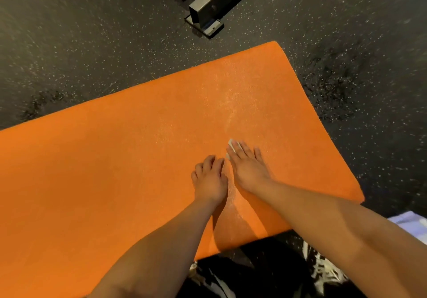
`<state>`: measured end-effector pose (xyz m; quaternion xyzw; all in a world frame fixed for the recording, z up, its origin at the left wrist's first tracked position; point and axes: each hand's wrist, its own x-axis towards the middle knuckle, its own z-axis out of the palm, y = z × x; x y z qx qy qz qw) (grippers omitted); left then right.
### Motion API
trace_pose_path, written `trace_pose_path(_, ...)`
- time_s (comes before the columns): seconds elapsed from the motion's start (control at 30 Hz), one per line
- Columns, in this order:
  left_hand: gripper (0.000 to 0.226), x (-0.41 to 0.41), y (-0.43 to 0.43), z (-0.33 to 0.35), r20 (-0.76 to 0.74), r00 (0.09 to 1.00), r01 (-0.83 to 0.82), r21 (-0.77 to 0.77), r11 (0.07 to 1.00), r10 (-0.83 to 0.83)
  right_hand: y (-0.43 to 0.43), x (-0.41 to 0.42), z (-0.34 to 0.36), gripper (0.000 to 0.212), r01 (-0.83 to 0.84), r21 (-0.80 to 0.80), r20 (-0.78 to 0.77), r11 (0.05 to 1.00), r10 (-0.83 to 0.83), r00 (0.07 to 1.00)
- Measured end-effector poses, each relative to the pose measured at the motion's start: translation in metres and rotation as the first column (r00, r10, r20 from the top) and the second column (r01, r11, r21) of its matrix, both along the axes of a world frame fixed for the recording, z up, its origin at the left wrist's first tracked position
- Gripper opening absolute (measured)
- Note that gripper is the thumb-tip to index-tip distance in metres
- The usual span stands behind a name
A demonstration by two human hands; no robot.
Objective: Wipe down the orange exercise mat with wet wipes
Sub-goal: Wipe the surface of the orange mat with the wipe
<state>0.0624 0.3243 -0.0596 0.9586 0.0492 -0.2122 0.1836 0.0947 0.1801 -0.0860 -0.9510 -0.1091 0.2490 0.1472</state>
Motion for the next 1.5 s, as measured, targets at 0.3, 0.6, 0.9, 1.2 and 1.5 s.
trace_pose_path(0.3, 0.040, -0.081, 0.003, 0.028, -0.093, 0.996, 0.005, -0.020, 1.000, -0.007, 0.006, -0.094, 0.042, 0.054, -0.119, 0.074, -0.127, 0.990, 0.128, 0.984)
trace_pose_path(0.6, 0.042, -0.130, 0.004, 0.055, -0.164, 0.986, -0.027, 0.028, 0.999, 0.032, 0.001, -0.147, 0.055, 0.054, -0.035, -0.001, -0.136, 0.999, 0.034, 0.990)
trace_pose_path(0.9, 0.055, -0.154, 0.006, 0.059, -0.144, 0.983, 0.119, 0.056, 0.991, -0.110, 0.004, -0.160, 0.071, 0.052, -0.059, 0.025, -0.214, 0.998, 0.063, 0.975)
trace_pose_path(1.2, 0.022, -0.164, 0.010, 0.065, 0.006, 0.999, 0.053, -0.030, 0.998, -0.052, 0.015, -0.164, 0.082, 0.048, 0.048, 0.071, -0.243, 0.996, -0.029, 0.970)
trace_pose_path(1.5, 0.015, -0.153, 0.016, 0.081, 0.063, 0.996, -0.055, -0.074, 0.996, 0.059, 0.014, -0.160, 0.103, 0.029, 0.145, 0.177, -0.086, 0.974, -0.131, 0.988)
